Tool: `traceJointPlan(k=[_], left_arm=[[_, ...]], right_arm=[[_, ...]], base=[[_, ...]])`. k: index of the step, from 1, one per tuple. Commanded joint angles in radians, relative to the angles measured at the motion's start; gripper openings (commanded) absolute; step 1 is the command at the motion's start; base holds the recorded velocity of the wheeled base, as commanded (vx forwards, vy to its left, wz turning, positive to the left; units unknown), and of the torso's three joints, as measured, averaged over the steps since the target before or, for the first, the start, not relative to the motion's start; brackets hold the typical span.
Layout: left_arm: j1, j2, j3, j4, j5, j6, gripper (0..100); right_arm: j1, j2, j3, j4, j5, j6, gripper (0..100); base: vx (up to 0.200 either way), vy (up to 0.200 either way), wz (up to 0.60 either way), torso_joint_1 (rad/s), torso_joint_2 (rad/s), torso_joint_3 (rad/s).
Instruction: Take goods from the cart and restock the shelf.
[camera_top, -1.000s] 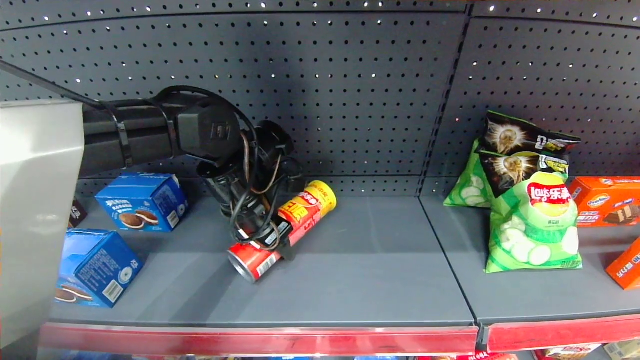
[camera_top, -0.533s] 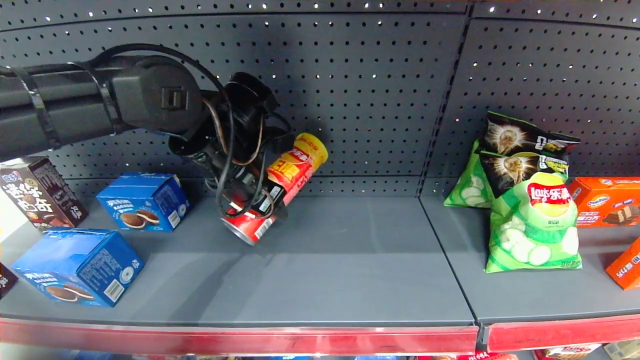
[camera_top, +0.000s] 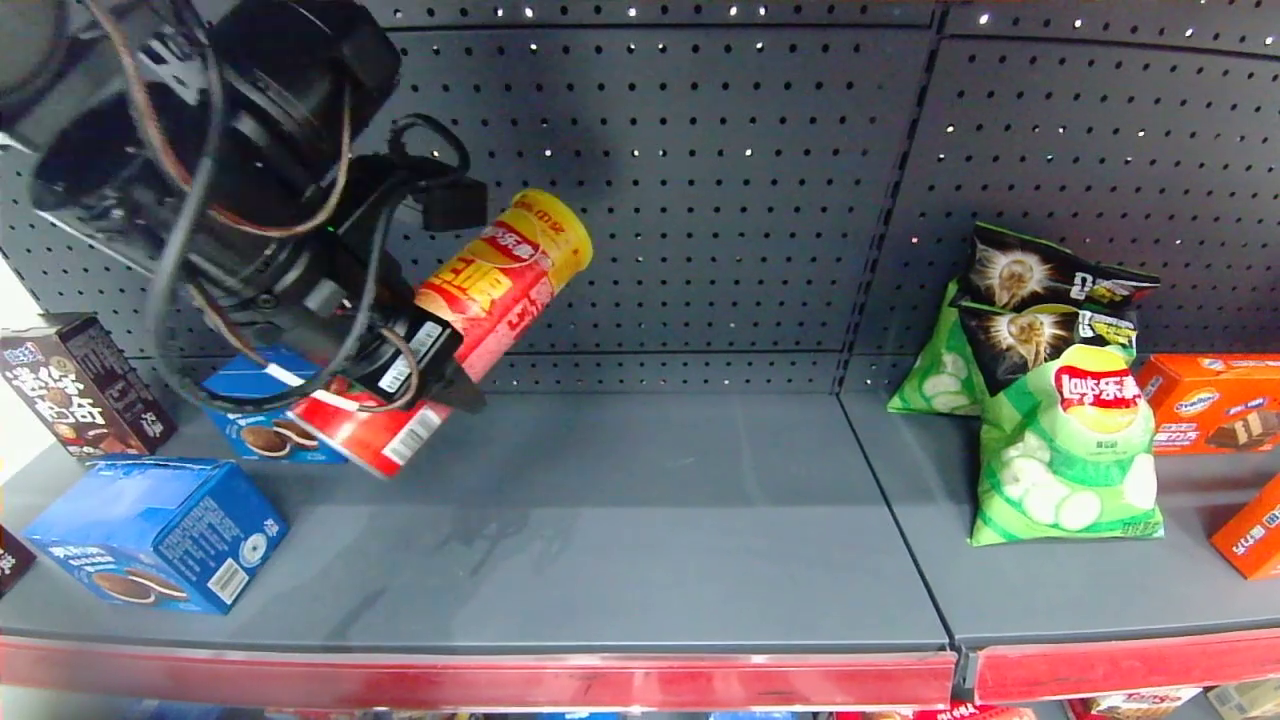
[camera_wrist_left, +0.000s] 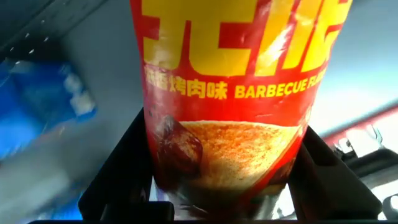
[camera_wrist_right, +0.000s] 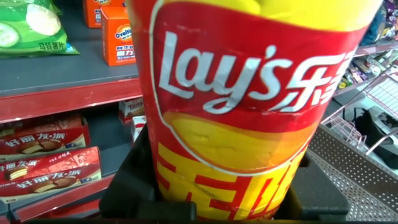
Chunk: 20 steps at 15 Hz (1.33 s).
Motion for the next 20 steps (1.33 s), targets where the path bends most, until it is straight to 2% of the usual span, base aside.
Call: traceJointPlan(k=[1, 4, 5, 7, 11, 14, 15, 17, 20], left_arm=[[0.006, -0.135, 0.000, 0.087, 0.001, 0.000, 0], [0.008, -0.194, 0.000, 0.228, 0.003, 0.009, 0], [0.008, -0.213, 0.000, 0.290, 0.003, 0.035, 0], [0.008, -0.257, 0.000, 0.431, 0.018, 0.162, 0], [0.008, -0.273, 0.000, 0.428, 0.095, 0.164, 0], [-0.015, -0.329, 0.000, 0.429, 0.095, 0.181, 0], [-0.038, -0.454, 0.000, 0.428, 0.095, 0.184, 0], [-0.038, -0.621, 0.000, 0.425, 0.086, 0.193, 0], [-0.026, -0.787, 0.000, 0.422, 0.081, 0.188, 0]], right_arm=[[0.000, 0.001, 0.006, 0.000, 0.011, 0.001, 0], [0.000, 0.001, 0.009, -0.001, 0.027, 0.003, 0], [0.000, 0.001, 0.008, -0.003, 0.038, 0.003, 0], [0.001, 0.001, 0.008, -0.003, 0.039, 0.007, 0], [0.001, 0.001, 0.012, -0.003, 0.039, 0.030, 0], [0.001, 0.001, 0.015, -0.004, 0.041, 0.032, 0], [0.001, 0.001, 0.018, -0.004, 0.041, 0.038, 0], [0.001, 0.001, 0.018, -0.001, 0.039, 0.052, 0], [0.001, 0.001, 0.037, -0.006, 0.041, 0.052, 0]], base=[[0.000, 0.000, 0.00, 0.000, 0.00, 0.000], [0.000, 0.000, 0.00, 0.000, 0.00, 0.000], [0.000, 0.000, 0.00, 0.000, 0.00, 0.000], [0.000, 0.000, 0.00, 0.000, 0.00, 0.000], [0.000, 0.000, 0.00, 0.000, 0.00, 0.000], [0.000, 0.000, 0.00, 0.000, 0.00, 0.000], [0.000, 0.000, 0.00, 0.000, 0.00, 0.000], [0.000, 0.000, 0.00, 0.000, 0.00, 0.000], [0.000, 0.000, 0.00, 0.000, 0.00, 0.000]])
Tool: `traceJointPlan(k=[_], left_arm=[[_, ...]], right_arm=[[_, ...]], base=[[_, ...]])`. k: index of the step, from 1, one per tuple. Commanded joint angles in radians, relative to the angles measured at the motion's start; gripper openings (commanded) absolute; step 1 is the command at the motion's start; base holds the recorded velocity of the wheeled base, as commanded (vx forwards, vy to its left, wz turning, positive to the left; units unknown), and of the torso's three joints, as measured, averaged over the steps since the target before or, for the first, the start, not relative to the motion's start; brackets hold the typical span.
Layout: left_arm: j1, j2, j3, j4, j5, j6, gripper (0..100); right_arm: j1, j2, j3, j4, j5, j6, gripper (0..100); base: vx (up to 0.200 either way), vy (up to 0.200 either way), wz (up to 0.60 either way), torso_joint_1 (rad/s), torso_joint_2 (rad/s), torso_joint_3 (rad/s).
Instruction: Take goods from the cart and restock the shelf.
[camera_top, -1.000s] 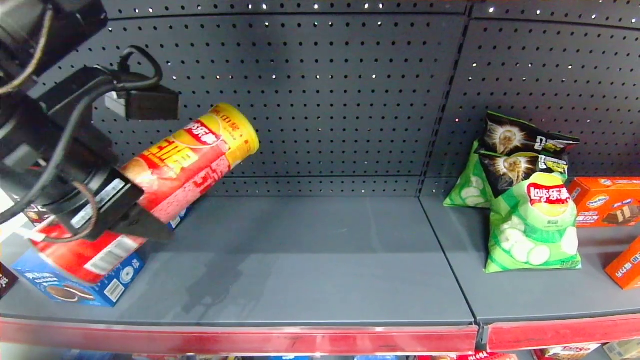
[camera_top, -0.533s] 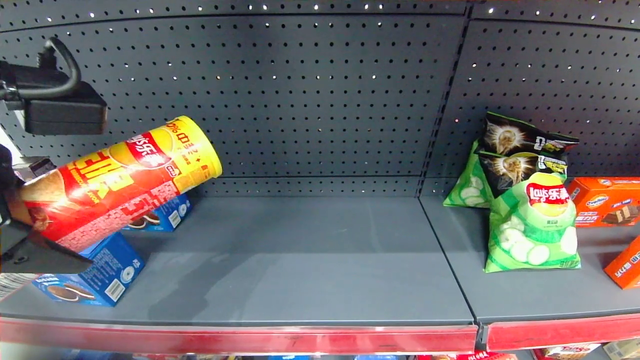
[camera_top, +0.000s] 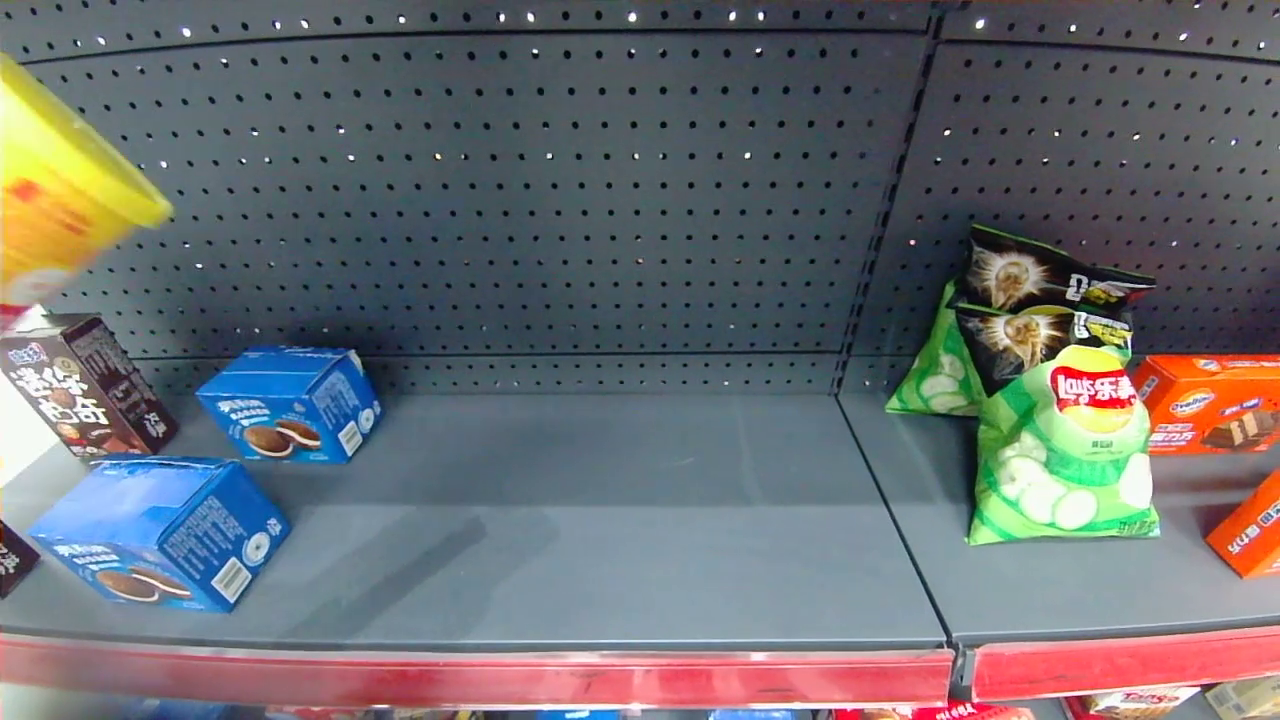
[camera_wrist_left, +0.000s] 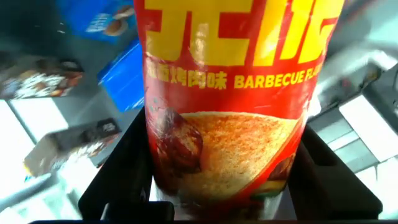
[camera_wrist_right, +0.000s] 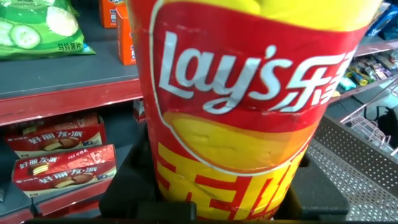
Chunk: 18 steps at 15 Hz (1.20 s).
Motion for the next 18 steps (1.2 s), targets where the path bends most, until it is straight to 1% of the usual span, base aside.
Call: traceJointPlan(k=[1, 2, 3, 4, 5, 6, 7, 8, 9, 10, 11, 12, 13, 14, 16, 17, 18], left_arm=[[0.003, -0.228, 0.000, 0.004, -0.004, -0.002, 0], [0.003, -0.354, 0.153, -0.071, -0.004, -0.004, 0], [0.003, -0.412, 0.308, -0.165, -0.006, -0.006, 0], [0.003, -0.501, 0.546, -0.340, -0.024, -0.006, 0], [0.003, -0.567, 0.733, -0.475, -0.040, -0.010, 0], [0.003, -0.621, 0.894, -0.579, -0.041, -0.021, 0], [0.003, -0.653, 1.002, -0.656, -0.041, -0.044, 0], [0.003, -0.659, 1.048, -0.705, -0.041, -0.067, 0], [0.003, -0.658, 1.104, -0.798, -0.041, -0.124, 0], [0.003, -0.652, 1.163, -0.919, -0.038, -0.170, 0], [0.004, -0.649, 1.241, -1.056, -0.027, -0.190, 0], [0.015, -0.647, 1.321, -1.186, -0.004, -0.197, 0], [0.034, -0.639, 1.411, -1.343, 0.023, -0.199, 0], [0.057, -0.615, 1.511, -1.545, 0.031, -0.205, 0], [0.096, -0.572, 1.568, -1.711, 0.039, -0.225, 0], [0.110, -0.537, 1.580, -1.801, 0.056, -0.237, 0], [0.110, -0.535, 1.583, -1.800, 0.065, -0.240, 0]], right_arm=[[0.000, 0.001, 0.012, -0.001, 0.000, 0.000, 0], [0.000, 0.001, 0.016, -0.004, 0.000, 0.000, 0], [0.000, 0.001, 0.016, -0.004, 0.000, 0.001, 0], [0.000, 0.001, 0.016, -0.004, 0.000, 0.001, 0], [0.000, 0.001, 0.015, -0.006, 0.002, 0.000, 0], [0.009, -0.005, 0.015, -0.004, 0.002, -0.002, 0], [0.020, -0.028, 0.018, 0.002, -0.001, -0.008, 0], [0.026, -0.039, 0.022, 0.004, -0.004, -0.009, 0], [0.028, -0.045, 0.024, 0.007, -0.004, -0.013, 0], [0.026, -0.045, 0.024, 0.005, -0.004, -0.013, 0], [0.026, -0.043, 0.030, 0.002, -0.003, -0.013, 0], [0.026, -0.045, 0.036, -0.001, -0.003, -0.013, 0], [0.026, -0.043, 0.036, -0.001, -0.003, -0.013, 0], [0.026, -0.043, 0.036, -0.001, -0.003, -0.013, 0], [0.026, -0.043, 0.036, 0.004, -0.003, -0.014, 0], [0.026, -0.043, 0.041, 0.004, 0.000, -0.023, 0], [0.026, -0.043, 0.045, 0.000, 0.000, -0.029, 0]], base=[[0.000, 0.000, 0.00, 0.000, 0.00, 0.000], [0.000, 0.000, 0.00, 0.000, 0.00, 0.000], [0.000, 0.000, 0.00, 0.000, 0.00, 0.000], [0.000, 0.000, 0.00, 0.000, 0.00, 0.000], [0.000, 0.000, 0.00, 0.000, 0.00, 0.000], [0.000, 0.000, 0.00, 0.000, 0.00, 0.000], [0.000, 0.000, 0.00, 0.000, 0.00, 0.000], [0.000, 0.000, 0.00, 0.000, 0.00, 0.000], [0.000, 0.000, 0.00, 0.000, 0.00, 0.000], [0.000, 0.000, 0.00, 0.000, 0.00, 0.000], [0.000, 0.000, 0.00, 0.000, 0.00, 0.000], [0.000, 0.000, 0.00, 0.000, 0.00, 0.000], [0.000, 0.000, 0.00, 0.000, 0.00, 0.000], [0.000, 0.000, 0.00, 0.000, 0.00, 0.000], [0.000, 0.000, 0.00, 0.000, 0.00, 0.000], [0.000, 0.000, 0.00, 0.000, 0.00, 0.000], [0.000, 0.000, 0.00, 0.000, 0.00, 0.000]])
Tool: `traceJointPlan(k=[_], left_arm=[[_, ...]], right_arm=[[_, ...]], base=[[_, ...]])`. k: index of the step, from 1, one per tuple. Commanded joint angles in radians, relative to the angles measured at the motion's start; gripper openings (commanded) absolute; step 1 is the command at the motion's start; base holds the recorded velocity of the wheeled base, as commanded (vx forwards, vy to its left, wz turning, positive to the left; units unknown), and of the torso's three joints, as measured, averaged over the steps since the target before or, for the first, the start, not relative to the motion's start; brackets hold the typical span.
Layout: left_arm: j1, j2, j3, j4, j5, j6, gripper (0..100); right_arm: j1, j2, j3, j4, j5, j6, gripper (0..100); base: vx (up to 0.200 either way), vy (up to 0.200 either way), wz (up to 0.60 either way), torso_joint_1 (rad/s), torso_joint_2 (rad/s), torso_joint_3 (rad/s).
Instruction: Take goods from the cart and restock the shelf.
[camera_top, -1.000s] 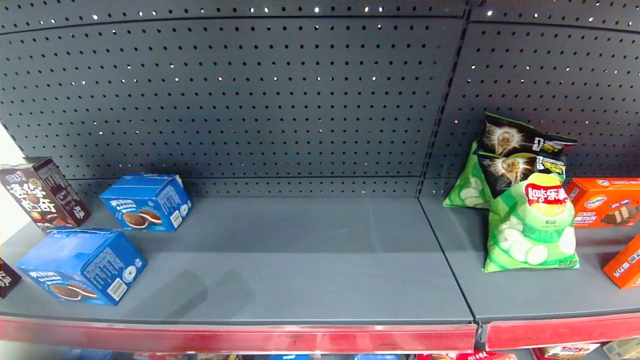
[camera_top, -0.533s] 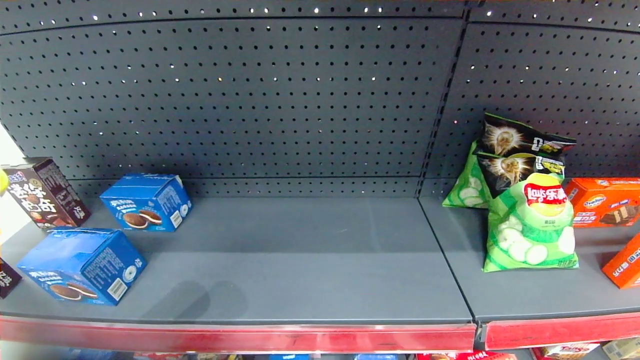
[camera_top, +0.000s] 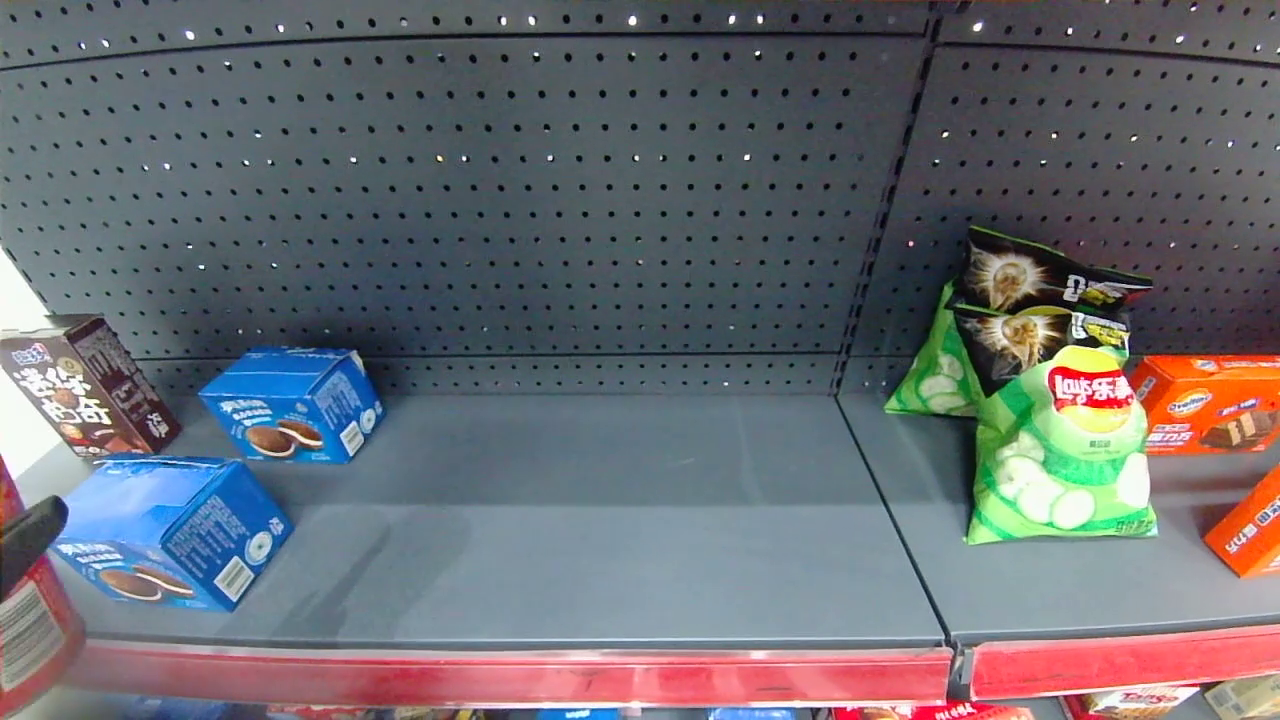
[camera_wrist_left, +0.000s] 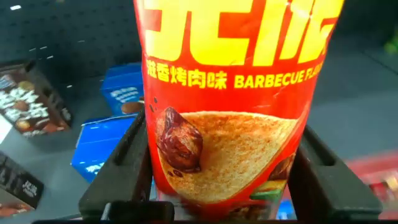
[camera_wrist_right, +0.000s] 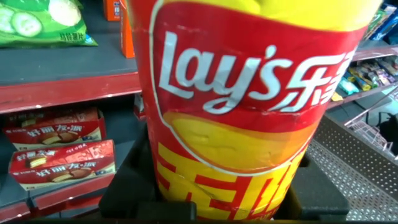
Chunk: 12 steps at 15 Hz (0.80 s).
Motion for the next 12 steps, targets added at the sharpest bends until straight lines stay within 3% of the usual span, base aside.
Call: traceJointPlan(k=[1, 7, 9, 11, 12], left_arm=[[0.016, 0.040, 0.067, -0.002, 0.006, -0.007, 0], [0.016, 0.115, 0.082, -0.001, 0.073, -0.030, 0], [0.006, 0.147, 0.084, -0.009, 0.129, -0.007, 0], [0.006, 0.147, 0.099, -0.015, 0.133, 0.001, 0], [0.006, 0.147, 0.101, -0.018, 0.136, 0.031, 0]], right_arm=[[0.000, -0.001, 0.005, -0.003, 0.003, -0.012, 0], [0.001, -0.008, 0.024, -0.004, 0.009, -0.011, 0], [0.003, -0.015, 0.028, -0.003, 0.009, -0.008, 0], [0.006, -0.024, 0.034, -0.001, 0.007, -0.006, 0], [0.007, -0.028, 0.041, -0.001, 0.007, -0.006, 0]], base=[[0.000, 0.000, 0.00, 0.000, 0.00, 0.000], [0.000, 0.000, 0.00, 0.000, 0.00, 0.000], [0.000, 0.000, 0.00, 0.000, 0.00, 0.000], [0.000, 0.000, 0.00, 0.000, 0.00, 0.000], [0.000, 0.000, 0.00, 0.000, 0.00, 0.000]])
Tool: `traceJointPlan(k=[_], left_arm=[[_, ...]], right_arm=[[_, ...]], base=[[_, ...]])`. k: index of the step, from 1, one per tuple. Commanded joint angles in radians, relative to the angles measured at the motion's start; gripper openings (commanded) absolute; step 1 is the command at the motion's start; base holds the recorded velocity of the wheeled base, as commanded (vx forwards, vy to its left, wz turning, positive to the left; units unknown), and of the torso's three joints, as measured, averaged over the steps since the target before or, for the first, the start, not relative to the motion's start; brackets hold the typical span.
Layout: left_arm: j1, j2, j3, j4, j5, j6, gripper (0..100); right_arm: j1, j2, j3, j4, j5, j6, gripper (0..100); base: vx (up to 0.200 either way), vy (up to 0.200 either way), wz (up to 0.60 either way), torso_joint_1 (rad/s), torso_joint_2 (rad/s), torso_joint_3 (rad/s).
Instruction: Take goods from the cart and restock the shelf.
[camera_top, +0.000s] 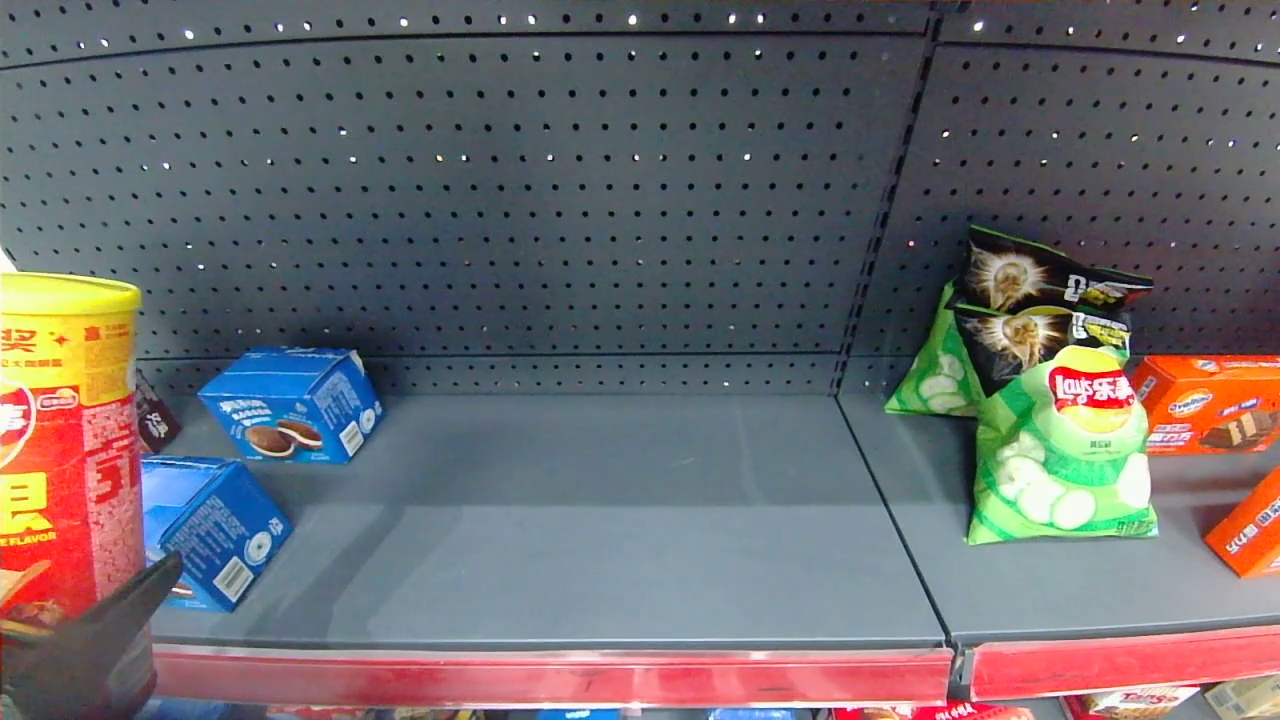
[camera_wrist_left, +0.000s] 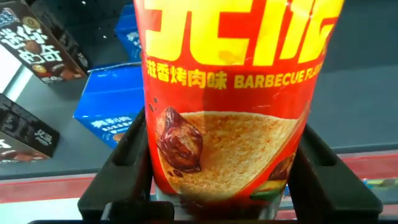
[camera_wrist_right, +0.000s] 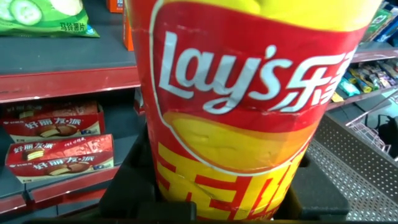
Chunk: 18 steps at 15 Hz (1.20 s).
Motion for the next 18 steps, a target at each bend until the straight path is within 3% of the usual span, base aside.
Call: traceJointPlan(k=[1, 2, 4, 7, 9, 13, 18], left_arm=[[-0.001, 0.014, 0.004, -0.003, 0.002, 0.021, 0], [-0.001, 0.026, 0.004, -0.023, 0.010, 0.046, 0], [-0.022, 0.069, 0.001, -0.110, 0.079, 0.074, 0], [-0.214, 0.112, -0.018, -0.184, 0.244, 0.081, 0], [-0.259, 0.157, -0.067, -0.184, 0.287, 0.061, 0], [-0.271, 0.241, -0.113, -0.181, 0.369, 0.055, 0], [-0.271, 0.258, -0.138, -0.182, 0.623, 0.041, 0]], right_arm=[[0.001, -0.012, 0.008, -0.001, 0.000, -0.001, 0], [0.001, -0.012, 0.009, -0.001, 0.000, -0.001, 0], [0.001, -0.012, 0.008, -0.001, 0.000, -0.001, 0], [0.001, -0.012, 0.006, 0.005, -0.004, -0.001, 0], [0.001, -0.012, 0.008, 0.008, -0.007, -0.007, 0], [0.001, -0.012, 0.023, -0.001, -0.005, -0.016, 0], [0.001, -0.012, 0.002, -0.003, -0.004, -0.013, 0]], base=[[0.000, 0.000, 0.00, 0.000, 0.00, 0.000], [0.000, 0.000, 0.00, 0.000, 0.00, 0.000], [0.000, 0.000, 0.00, 0.000, 0.00, 0.000], [0.000, 0.000, 0.00, 0.000, 0.00, 0.000], [0.000, 0.000, 0.00, 0.000, 0.00, 0.000], [0.000, 0.000, 0.00, 0.000, 0.00, 0.000], [0.000, 0.000, 0.00, 0.000, 0.00, 0.000]])
